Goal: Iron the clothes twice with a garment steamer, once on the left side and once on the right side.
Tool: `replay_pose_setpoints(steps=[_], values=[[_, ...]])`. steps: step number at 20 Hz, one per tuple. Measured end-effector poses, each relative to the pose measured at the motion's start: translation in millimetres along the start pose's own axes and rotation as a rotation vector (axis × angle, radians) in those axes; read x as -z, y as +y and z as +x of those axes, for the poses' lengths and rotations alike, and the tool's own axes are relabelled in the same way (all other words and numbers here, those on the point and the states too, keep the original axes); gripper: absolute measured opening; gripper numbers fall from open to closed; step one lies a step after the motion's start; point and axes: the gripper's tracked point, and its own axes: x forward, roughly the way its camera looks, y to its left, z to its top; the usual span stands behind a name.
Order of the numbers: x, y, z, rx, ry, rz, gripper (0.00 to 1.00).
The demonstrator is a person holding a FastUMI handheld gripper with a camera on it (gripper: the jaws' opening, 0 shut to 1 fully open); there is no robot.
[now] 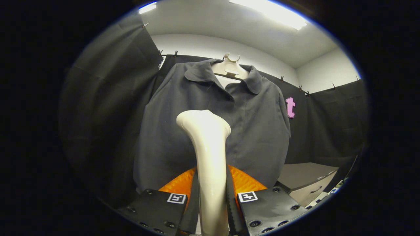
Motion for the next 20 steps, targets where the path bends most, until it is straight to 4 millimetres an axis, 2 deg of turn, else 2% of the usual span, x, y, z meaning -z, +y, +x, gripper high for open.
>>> replay_pose_setpoints(steps=[14, 20], values=[[64.5, 13.9, -37.5, -0.027, 0.113, -0.047, 0.44], [104.5, 14.5, -60.0, -0.031, 0.191, -0.052, 0.44]])
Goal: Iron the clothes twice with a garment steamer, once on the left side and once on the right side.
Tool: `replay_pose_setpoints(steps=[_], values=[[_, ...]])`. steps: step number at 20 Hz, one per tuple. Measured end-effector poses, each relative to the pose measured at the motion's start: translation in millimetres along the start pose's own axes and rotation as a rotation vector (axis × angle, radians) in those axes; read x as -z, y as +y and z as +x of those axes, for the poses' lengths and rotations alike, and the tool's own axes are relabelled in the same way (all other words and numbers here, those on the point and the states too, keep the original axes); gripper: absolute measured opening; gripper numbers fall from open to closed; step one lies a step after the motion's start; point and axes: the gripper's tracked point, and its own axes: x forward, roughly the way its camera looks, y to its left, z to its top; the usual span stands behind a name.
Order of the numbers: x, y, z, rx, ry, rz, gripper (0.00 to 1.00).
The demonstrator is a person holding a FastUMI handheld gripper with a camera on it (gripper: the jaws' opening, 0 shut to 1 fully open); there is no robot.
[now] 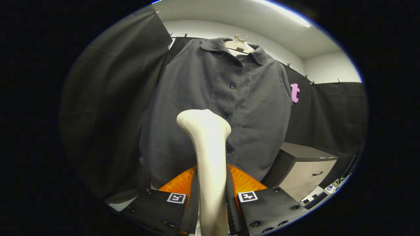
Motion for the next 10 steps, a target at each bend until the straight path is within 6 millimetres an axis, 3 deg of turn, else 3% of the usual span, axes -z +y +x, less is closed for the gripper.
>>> replay_pose_setpoints(steps=[5, 10], values=[[26.3, 2.5, -11.7, -0.003, 0.052, -0.008, 0.44], [16.4, -3.1, -31.8, -0.002, 0.033, -0.003, 0.44]])
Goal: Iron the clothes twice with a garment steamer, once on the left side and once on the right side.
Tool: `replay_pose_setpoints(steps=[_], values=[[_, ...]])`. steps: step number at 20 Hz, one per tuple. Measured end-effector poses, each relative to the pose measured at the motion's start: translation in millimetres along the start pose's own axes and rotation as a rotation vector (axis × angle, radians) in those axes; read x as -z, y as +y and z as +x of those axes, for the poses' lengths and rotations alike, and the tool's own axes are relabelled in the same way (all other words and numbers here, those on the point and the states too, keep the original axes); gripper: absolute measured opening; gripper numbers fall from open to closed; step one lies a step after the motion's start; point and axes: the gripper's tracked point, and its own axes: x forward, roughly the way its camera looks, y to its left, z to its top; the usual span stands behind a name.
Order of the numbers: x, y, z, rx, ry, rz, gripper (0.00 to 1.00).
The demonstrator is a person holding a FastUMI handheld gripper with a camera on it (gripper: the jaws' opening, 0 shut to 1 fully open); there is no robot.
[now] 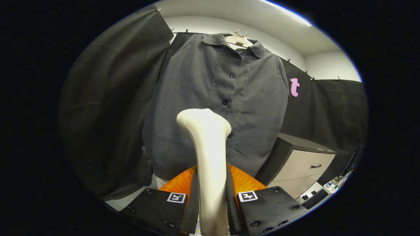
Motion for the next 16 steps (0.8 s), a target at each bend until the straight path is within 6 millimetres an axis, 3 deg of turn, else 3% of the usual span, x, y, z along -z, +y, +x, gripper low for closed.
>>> replay_pose_setpoints(steps=[7, 16], values=[[-43.2, -20.2, -28.5, 0.034, -0.089, 0.006, 0.44], [-89.2, -60.8, -55.8, 0.097, -0.182, 0.034, 0.44]])
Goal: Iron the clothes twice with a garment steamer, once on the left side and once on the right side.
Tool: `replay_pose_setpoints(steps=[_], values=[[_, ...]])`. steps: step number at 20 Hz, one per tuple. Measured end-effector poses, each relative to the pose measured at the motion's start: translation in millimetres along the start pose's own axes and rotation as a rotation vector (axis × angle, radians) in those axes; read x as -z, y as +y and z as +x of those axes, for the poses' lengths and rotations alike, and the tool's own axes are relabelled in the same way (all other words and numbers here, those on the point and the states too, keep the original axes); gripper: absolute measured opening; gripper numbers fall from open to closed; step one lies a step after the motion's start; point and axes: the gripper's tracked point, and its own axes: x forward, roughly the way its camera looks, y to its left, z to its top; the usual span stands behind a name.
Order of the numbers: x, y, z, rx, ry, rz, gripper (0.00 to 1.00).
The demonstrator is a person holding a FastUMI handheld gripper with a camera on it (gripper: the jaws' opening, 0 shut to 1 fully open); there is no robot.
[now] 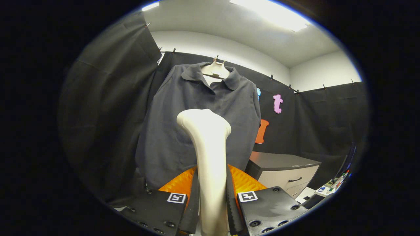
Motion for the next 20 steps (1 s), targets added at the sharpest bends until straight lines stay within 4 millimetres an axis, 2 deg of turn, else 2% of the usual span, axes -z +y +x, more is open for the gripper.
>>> replay_pose_setpoints(steps=[6, 14, 20], values=[[-24.7, -19.3, 3.6, 0.032, -0.041, -0.007, 0.44], [-29.4, -41.1, -2.4, 0.061, -0.046, 0.0, 0.44], [-33.5, -45.3, -6.2, 0.075, -0.058, -0.008, 0.44]])
